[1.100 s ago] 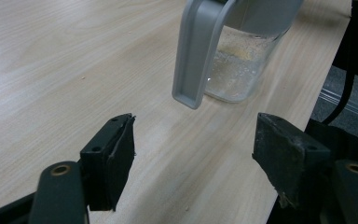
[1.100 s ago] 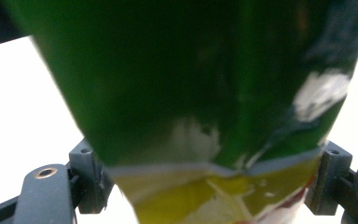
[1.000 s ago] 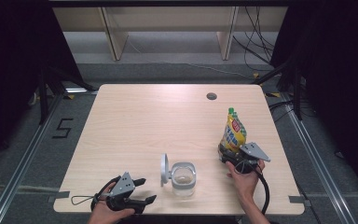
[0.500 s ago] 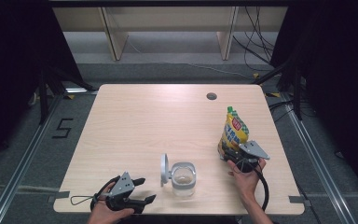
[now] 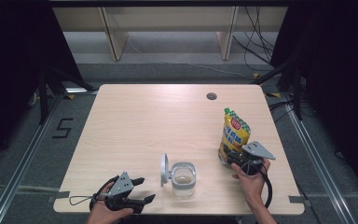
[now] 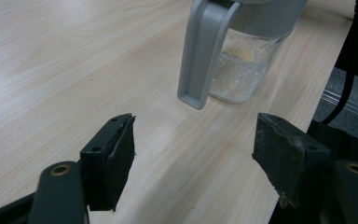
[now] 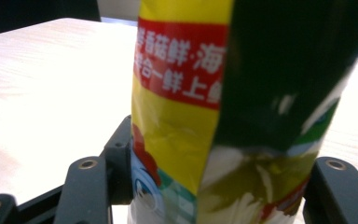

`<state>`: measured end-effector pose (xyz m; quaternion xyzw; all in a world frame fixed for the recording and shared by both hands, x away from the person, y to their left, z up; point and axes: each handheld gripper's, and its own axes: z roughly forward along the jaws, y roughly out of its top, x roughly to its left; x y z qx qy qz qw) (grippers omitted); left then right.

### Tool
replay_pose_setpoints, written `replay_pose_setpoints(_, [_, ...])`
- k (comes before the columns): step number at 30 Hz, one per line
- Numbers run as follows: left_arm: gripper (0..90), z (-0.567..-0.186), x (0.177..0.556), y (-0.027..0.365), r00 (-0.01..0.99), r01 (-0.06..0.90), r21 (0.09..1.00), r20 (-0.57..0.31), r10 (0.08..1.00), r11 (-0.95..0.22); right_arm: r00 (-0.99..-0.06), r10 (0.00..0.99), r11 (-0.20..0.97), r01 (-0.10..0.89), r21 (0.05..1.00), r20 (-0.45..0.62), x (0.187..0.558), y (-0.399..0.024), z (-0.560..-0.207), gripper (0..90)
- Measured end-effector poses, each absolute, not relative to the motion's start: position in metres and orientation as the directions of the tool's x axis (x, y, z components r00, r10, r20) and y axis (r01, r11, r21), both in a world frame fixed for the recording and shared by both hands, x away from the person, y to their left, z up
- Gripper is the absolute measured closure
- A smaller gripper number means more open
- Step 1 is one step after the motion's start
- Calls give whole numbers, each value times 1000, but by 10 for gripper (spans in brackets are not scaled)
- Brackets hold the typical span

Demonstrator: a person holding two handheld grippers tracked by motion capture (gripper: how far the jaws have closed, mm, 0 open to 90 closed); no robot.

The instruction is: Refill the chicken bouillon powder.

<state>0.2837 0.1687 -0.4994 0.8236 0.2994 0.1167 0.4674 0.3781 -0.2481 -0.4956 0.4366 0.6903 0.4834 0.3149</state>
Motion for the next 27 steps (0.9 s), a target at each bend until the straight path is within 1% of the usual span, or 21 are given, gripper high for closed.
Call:
replay_pose_setpoints(1, [289,-499,283,168,791,394,845,-111,602,-362,-422,906,160,303,940,-18,376,-248,-495,406])
replay_pose_setpoints(2, [289,-499,284,169,800,377,844,-90,593,-381,-424,905,162,294,942,-24,375,-248,-494,407])
replay_pose_setpoints(3, [289,-499,284,170,802,366,846,-74,593,-388,-410,912,121,328,937,26,371,-246,-493,408])
replay_pose_setpoints(5, [289,-499,282,168,786,395,848,-114,607,-353,-421,907,121,312,942,22,370,-246,-493,410])
replay_pose_setpoints(6, [289,-499,282,168,786,396,848,-115,608,-352,-427,903,116,342,933,44,366,-245,-491,411])
replay_pose_setpoints(7, [290,-499,284,170,791,385,840,-88,606,-381,-429,903,131,339,932,29,364,-246,-489,411])
replay_pose_setpoints(8, [290,-499,284,170,791,386,846,-99,604,-368,-432,901,131,330,935,26,363,-246,-489,412])
replay_pose_setpoints(9, [289,-499,283,169,789,389,843,-98,606,-371,-434,900,120,343,932,44,360,-245,-488,413])
replay_pose_setpoints(10, [289,-499,284,170,791,385,840,-87,606,-382,-442,896,126,334,934,37,359,-245,-487,413])
replay_pose_setpoints(11, [289,-499,283,169,793,382,847,-95,601,-370,-459,888,177,296,939,-23,360,-248,-487,414])
replay_pose_setpoints(13, [289,-499,284,170,801,367,846,-76,594,-386,-464,886,169,305,937,-9,357,-247,-486,415])
replay_pose_setpoints(16, [289,-499,284,170,801,366,846,-74,593,-388,-471,881,188,284,940,-34,354,-248,-485,416])
replay_pose_setpoints(17, [289,-499,284,169,798,373,846,-82,597,-382,-464,886,180,304,935,-20,350,-246,-484,416])
replay_pose_setpoints(19, [290,-499,284,169,797,376,845,-86,598,-380,-479,875,226,274,935,-71,348,-247,-482,416])
replay_pose_setpoints(22, [289,-499,285,170,803,365,846,-75,592,-388,-486,868,253,251,934,-104,344,-244,-479,417])
replay_pose_setpoints(26, [290,-499,284,169,802,374,849,-94,590,-373,-501,849,302,199,932,-168,342,-242,-475,418])
replay_pose_setpoints(27, [289,-499,284,170,805,368,845,-80,589,-388,-504,843,318,182,931,-189,341,-241,-474,418])
